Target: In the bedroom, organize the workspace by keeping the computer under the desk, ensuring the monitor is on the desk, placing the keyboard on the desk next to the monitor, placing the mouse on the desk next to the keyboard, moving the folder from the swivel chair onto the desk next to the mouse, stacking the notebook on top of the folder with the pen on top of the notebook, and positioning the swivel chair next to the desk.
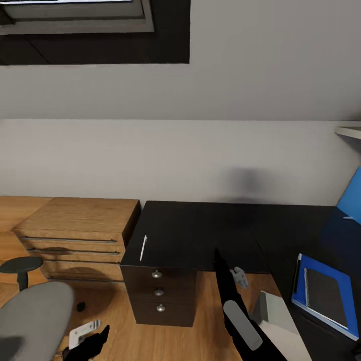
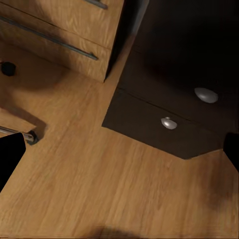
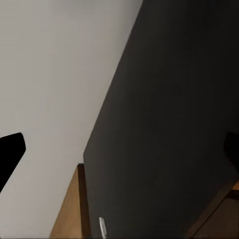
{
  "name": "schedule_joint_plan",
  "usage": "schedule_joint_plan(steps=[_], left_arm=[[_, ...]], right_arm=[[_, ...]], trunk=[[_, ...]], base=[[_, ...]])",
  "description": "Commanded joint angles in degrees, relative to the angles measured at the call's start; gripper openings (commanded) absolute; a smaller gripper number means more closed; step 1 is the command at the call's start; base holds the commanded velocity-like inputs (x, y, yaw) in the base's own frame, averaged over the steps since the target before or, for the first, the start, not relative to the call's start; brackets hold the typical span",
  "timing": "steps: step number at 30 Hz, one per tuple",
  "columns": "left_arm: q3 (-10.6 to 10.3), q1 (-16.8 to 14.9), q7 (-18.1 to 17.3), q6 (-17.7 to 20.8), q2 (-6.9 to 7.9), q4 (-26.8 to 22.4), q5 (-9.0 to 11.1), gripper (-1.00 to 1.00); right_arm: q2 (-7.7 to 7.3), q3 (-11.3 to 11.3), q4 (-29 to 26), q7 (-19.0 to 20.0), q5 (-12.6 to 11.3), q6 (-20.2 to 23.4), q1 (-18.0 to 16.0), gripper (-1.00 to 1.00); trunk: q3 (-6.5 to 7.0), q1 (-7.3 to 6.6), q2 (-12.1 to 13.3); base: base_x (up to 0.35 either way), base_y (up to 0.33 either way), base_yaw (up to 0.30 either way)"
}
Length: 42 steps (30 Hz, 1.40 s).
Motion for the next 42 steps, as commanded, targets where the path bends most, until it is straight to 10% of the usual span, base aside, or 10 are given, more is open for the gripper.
schedule_joint_plan(steps=[1,7,26,30,33,34,35,42], left_arm=[[-0.11,0.25,1.19,2.00,0.18,-2.22,0.42,1.00],[-0.02,3.63,12.39,9.09,0.57,-15.49,0.99,1.00],[-0.18,4.91,15.10,4.18,0.28,-8.56,3.01,1.00],[-0.21,4.91,15.16,3.94,0.27,-8.52,2.99,1.00],[-0.25,4.91,15.16,3.94,0.27,-8.50,2.99,1.00],[-0.27,4.91,15.17,3.93,0.27,-8.50,2.99,1.00],[-0.27,4.91,15.17,3.92,0.27,-8.50,3.00,1.00],[-0.27,4.91,15.17,3.91,0.19,-8.42,3.07,1.00]], right_arm=[[-0.03,0.20,-0.02,-0.20,-0.29,-0.41,-0.05,1.00],[-0.04,0.07,-0.02,-1.32,1.42,-0.53,-0.05,1.00],[-1.94,0.33,-0.08,-1.51,1.64,0.13,-0.05,1.00],[-3.30,0.27,0.21,-4.42,6.34,6.12,-0.92,1.00],[-4.06,0.31,1.00,-15.12,16.06,16.82,-6.04,1.00],[-2.76,0.37,2.12,-25.85,24.28,26.31,-11.09,1.00],[-1.65,0.38,2.56,-28.25,26.73,28.43,-12.32,1.00],[0.69,0.30,3.42,-33.57,32.13,33.95,-14.44,1.00]], trunk=[[-0.07,0.01,-0.05],[-0.07,0.01,-0.05],[-0.07,0.01,-0.05],[-0.07,0.01,-0.05],[-0.07,0.01,-0.05],[-0.07,0.01,-0.05],[-0.07,0.01,-0.05],[-0.07,0.01,-0.05]], base=[[0.000,0.000,0.280],[0.000,0.000,0.281],[0.000,0.000,0.110],[0.000,0.000,0.000],[0.000,0.000,0.000],[0.000,0.000,0.000],[0.000,0.000,0.000],[0.000,0.000,0.000]])
